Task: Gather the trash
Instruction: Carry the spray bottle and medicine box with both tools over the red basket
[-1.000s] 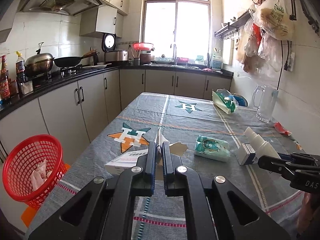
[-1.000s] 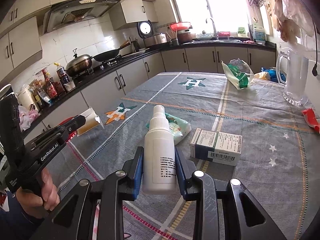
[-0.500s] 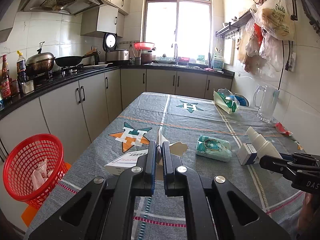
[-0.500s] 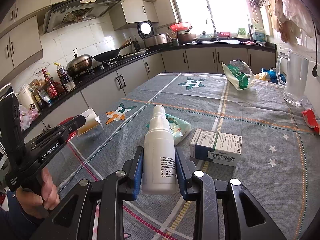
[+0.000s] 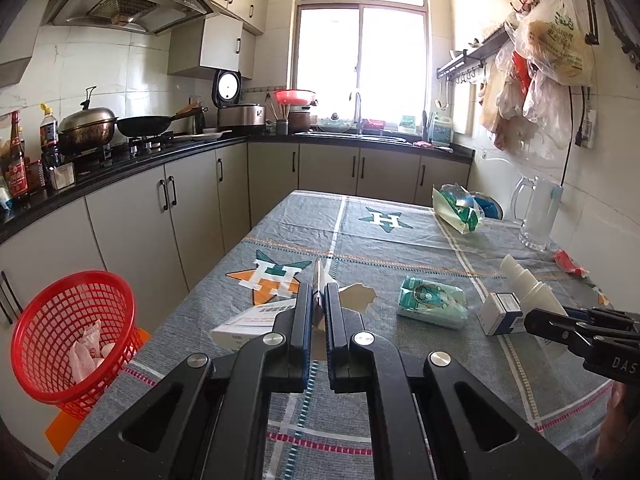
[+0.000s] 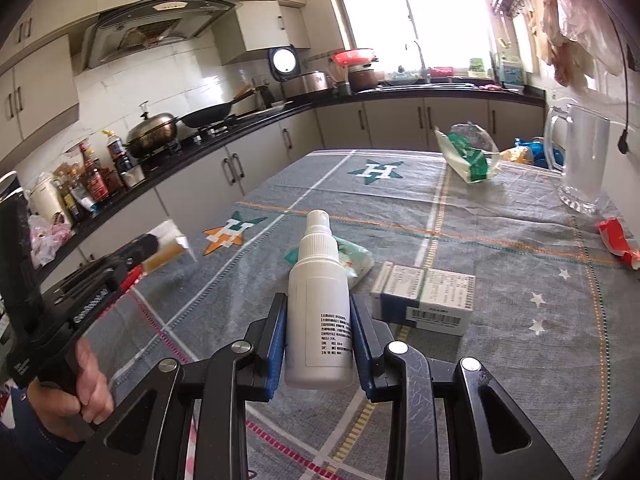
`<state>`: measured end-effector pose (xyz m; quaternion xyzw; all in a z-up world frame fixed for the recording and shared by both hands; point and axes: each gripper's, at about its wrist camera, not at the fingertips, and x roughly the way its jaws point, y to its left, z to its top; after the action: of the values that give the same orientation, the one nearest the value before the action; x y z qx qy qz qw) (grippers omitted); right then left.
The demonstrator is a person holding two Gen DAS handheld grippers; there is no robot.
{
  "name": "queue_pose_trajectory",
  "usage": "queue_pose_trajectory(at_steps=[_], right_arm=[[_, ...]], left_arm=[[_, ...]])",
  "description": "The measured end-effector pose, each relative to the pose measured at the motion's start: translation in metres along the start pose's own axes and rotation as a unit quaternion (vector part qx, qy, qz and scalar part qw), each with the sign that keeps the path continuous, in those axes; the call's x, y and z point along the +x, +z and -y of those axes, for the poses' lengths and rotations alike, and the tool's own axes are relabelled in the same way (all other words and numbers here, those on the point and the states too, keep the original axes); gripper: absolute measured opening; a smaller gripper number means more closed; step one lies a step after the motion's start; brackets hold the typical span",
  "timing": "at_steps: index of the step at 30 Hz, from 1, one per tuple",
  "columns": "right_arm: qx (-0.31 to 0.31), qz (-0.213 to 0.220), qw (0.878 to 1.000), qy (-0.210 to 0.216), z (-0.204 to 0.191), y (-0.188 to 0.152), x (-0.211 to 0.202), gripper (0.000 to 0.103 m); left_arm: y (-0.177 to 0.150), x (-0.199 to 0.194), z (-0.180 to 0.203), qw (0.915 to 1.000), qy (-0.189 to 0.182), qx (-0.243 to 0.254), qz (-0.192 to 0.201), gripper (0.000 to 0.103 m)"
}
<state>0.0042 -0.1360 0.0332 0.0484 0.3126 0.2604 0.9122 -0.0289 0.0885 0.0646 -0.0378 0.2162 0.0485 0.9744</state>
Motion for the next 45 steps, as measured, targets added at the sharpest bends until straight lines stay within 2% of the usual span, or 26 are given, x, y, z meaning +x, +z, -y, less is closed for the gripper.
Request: queue_pose_trajectory(at_steps=[6,13,20,29,33,38,41,45], right_arm=[[0.024,0.001,1.0,0.008,-0.007,0.003,-0.009,0.033],[0.016,-0.008,0.999,0.037,-0.049,0.005,-0.007,0.033],[-0.02,-0.018,0.997,0.069,-0.109,0.013,0.008,0.033],[-0.06,-0.048,0.99,0.119,-0.192,0.019,0.046,0.033],[-0.076,-0.062,0.986,0.138,-0.227,0.02,0.062,0.033],[-0.09,-0.079,0.98,0.159,-0.261,0.021,0.084,0.033],[-0.093,-0.093,0.977,0.169,-0.278,0.02,0.099,0.033],[-0.088,-0.111,0.975,0.173,-0.292,0.023,0.122,0.033]], left_arm=[[0.005,-0.01,-0.01,1.0,-0.003,-0.005,0.003,0.006],[0.018,-0.041,-0.039,0.9993,0.005,-0.023,0.03,0.006],[0.027,-0.07,-0.096,0.9959,0.038,-0.056,0.059,0.006],[0.021,-0.088,-0.182,0.9881,0.095,-0.099,0.069,0.006],[0.011,-0.089,-0.226,0.9838,0.117,-0.122,0.058,0.006],[-0.007,-0.084,-0.272,0.9798,0.113,-0.162,0.029,0.006],[-0.016,-0.077,-0.287,0.979,0.101,-0.176,0.012,0.006],[-0.021,-0.064,-0.287,0.9818,0.092,-0.166,-0.003,0.006]])
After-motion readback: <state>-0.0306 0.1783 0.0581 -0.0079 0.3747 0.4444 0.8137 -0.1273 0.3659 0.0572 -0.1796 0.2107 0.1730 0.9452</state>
